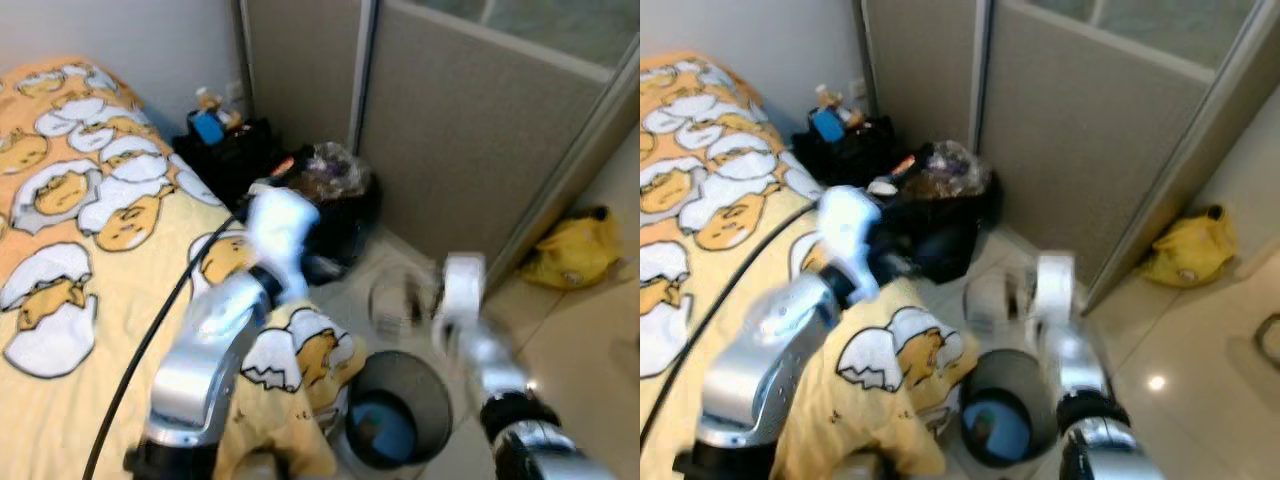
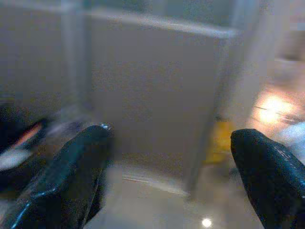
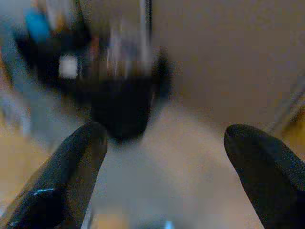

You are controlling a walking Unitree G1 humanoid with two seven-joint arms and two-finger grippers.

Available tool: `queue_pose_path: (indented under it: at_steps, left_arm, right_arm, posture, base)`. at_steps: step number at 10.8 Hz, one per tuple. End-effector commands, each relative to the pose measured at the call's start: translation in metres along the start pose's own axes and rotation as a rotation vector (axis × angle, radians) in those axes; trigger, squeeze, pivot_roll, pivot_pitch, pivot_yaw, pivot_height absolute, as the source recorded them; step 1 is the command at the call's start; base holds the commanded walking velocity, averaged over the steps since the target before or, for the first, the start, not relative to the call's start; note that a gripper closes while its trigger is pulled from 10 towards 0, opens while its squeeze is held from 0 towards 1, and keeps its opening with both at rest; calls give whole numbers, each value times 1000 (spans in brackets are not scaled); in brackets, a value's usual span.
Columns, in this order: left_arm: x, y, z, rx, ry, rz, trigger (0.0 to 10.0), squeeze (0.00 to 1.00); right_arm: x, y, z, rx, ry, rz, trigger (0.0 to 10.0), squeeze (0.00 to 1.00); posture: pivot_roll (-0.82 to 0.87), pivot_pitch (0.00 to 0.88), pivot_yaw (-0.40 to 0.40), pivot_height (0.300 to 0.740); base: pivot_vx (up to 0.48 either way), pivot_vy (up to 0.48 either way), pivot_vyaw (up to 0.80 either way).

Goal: Clean up the room

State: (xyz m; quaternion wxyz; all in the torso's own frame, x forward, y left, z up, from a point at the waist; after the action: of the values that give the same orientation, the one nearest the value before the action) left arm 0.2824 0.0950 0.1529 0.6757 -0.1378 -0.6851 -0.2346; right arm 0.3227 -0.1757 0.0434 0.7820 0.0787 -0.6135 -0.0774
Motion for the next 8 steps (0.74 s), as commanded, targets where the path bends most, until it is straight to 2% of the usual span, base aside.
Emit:
queue_pose_path:
  at_steps: [1,2,3,4,6,7,8]
  left_arm:
    - [-24,22,6,144,57,19,10000,0]
    - [-40,35,9,234,87,31,10000,0]
    - [-51,35,6,272,104,18,10000,0]
    - [-52,34,3,285,103,-7,10000,0]
    - [-59,40,9,376,117,-87,10000,0]
    - [-62,44,9,417,128,-117,10000,0]
    - [-61,47,1,414,133,-96,10000,0]
  right_arm:
    - [10,4,6,32,-83,18,10000,0]
    - [16,14,9,101,-138,-87,10000,0]
    - [10,24,4,111,-117,-133,10000,0]
    - [13,25,7,108,-129,-115,10000,0]
    - [3,8,21,76,-109,-118,10000,0]
    - [0,5,19,71,-103,-120,10000,0]
    - [6,19,7,98,-114,-124,10000,0]
  posture:
    - [115,0,-52,740]
    - [97,0,-51,740]
    - [97,0,-40,740]
    - [85,0,-37,740]
    - [79,0,-30,740]
    - [83,0,-18,740]
    - [81,0,22,740]
  base:
    - [0,0,575]
    - [0,0,506]
    - [0,0,506]
    - [0,0,513]
    - [0,0,509]
    - [0,-480,506]
    - [0,-480,506]
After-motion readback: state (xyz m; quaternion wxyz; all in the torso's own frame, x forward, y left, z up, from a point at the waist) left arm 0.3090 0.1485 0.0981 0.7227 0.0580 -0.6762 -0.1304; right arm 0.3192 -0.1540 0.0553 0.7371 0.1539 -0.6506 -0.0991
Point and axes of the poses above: a point about 5 cm out from each wrist's last joint towards the gripper, its own z axis pointing back from the gripper into the wrist, its own x axis along the axis of the wrist's last joint, y = z × x, the point moved 1 cm from there along -z, pointing out of the wrist towards the gripper, and after that the axes turned 12 degrees about -z, right-handed, at the moved point
